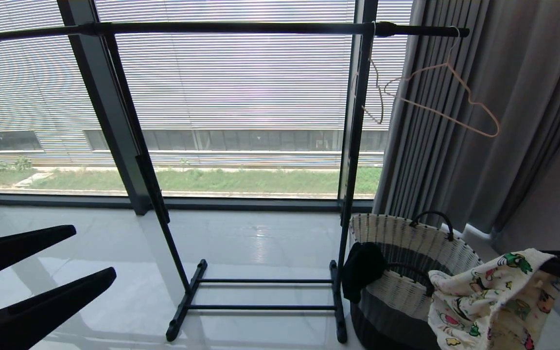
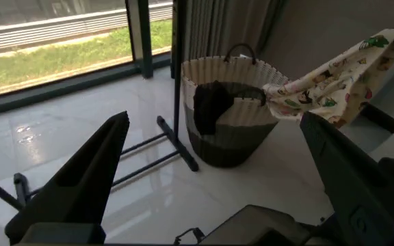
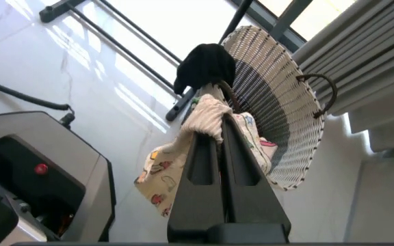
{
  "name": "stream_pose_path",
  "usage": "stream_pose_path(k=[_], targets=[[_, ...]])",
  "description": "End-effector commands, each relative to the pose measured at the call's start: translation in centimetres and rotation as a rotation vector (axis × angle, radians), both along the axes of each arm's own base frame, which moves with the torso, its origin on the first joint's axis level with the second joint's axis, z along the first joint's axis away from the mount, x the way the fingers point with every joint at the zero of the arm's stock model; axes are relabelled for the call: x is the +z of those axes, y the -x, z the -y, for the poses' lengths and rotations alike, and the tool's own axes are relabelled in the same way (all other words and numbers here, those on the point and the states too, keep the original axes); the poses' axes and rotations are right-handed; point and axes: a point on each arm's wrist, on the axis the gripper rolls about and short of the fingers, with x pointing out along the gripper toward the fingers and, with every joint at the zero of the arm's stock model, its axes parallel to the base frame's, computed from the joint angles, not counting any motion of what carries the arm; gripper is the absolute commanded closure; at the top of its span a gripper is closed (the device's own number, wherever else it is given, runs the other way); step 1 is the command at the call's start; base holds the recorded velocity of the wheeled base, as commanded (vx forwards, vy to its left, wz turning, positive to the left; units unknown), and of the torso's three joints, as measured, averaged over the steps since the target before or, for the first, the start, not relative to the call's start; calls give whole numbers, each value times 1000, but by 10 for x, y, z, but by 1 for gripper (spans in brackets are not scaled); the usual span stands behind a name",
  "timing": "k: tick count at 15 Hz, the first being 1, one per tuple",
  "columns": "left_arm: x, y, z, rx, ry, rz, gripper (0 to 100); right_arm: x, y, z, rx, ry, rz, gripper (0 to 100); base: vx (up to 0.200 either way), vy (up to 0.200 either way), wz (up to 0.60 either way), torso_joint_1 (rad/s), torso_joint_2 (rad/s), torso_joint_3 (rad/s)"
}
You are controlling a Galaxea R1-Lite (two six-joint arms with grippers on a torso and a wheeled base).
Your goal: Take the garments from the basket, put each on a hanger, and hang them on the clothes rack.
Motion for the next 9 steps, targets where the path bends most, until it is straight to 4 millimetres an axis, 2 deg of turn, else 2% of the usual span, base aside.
stream_pose_path(k=[1, 4, 6, 7, 8, 9], targets=[[-20, -45, 61, -171, -88, -209, 0, 1, -1, -1, -2, -9, 2, 100, 0, 0, 0, 0, 0, 0], [-39, -52, 128, -267, -127, -245, 0, 2, -2, -2, 4, -15, 14, 100, 0, 0, 0, 0, 0, 0], [-59, -56, 171, -295, -120, -317, 0, 3, -6, -5, 10, -35, 27, 100, 0, 0, 0, 0, 0, 0], [-73, -61, 190, -280, -121, -360, 0, 4, -6, -8, 29, -58, 29, 100, 0, 0, 0, 0, 0, 0], [-79, -65, 199, -270, -118, -374, 0, 4, -7, -9, 39, -66, 24, 100, 0, 0, 0, 0, 0, 0], [-94, -74, 221, -252, -111, -398, 0, 4, -9, -12, 52, -79, 23, 100, 0, 0, 0, 0, 0, 0]])
